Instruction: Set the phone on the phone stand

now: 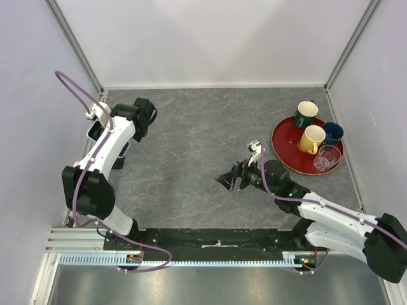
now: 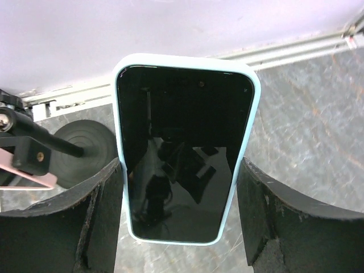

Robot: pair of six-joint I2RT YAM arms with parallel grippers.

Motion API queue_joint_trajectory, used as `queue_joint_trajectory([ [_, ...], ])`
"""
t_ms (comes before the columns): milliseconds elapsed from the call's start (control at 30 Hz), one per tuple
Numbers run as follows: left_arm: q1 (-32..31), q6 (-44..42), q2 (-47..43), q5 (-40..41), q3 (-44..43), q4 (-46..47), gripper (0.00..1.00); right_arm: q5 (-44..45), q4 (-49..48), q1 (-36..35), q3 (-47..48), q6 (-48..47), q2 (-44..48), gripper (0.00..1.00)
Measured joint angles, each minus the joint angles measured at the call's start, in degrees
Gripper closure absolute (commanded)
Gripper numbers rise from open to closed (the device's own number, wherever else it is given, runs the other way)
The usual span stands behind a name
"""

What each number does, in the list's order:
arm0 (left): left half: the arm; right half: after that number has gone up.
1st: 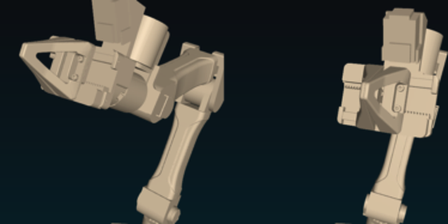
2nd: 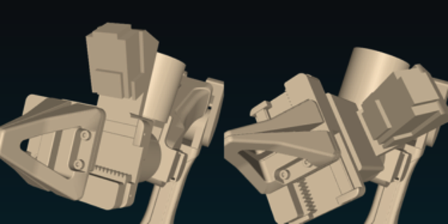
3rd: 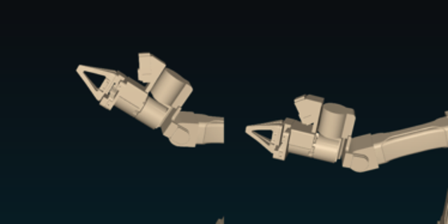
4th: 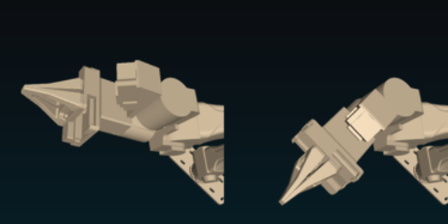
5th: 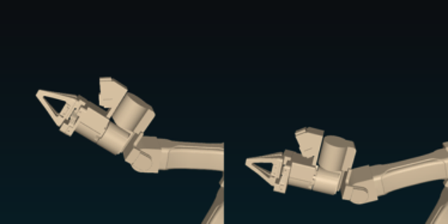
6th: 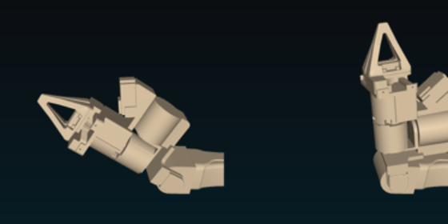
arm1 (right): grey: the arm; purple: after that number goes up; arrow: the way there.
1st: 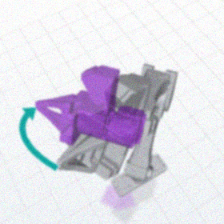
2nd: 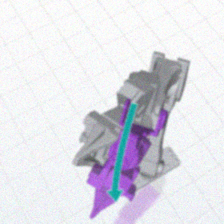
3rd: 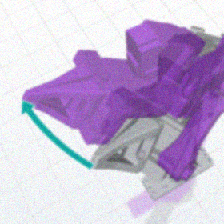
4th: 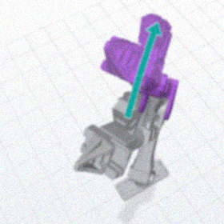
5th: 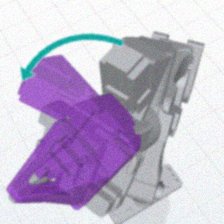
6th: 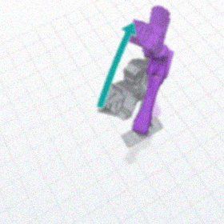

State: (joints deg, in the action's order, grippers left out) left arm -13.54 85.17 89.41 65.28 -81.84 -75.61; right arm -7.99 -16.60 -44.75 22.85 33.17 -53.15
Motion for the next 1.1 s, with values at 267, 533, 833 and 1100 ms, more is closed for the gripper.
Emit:
queue_joint_trajectory([
  [267, 2.82, 10.69, 5.81, 4.83, -0.33, -1.31, 0.98, -4.90, -11.72, 0.00, -2.27, 1.16, -6.36, 0.02],
  [533, 6.36, 11.87, 10.56, 8.46, -0.90, -1.44, 0.98, -5.53, -15.54, 0.57, -4.50, 1.57, -6.99, 0.02],
  [833, 7.41, 12.44, 13.70, 9.18, -2.03, -1.90, 0.98, -6.75, -17.31, 1.44, -4.68, 2.21, -8.33, 0.02],
  [1100, 9.42, 14.67, 16.79, 9.20, -2.01, -1.90, 0.98, -7.48, -18.73, 1.88, -4.85, 2.71, -8.87, 0.02],
])
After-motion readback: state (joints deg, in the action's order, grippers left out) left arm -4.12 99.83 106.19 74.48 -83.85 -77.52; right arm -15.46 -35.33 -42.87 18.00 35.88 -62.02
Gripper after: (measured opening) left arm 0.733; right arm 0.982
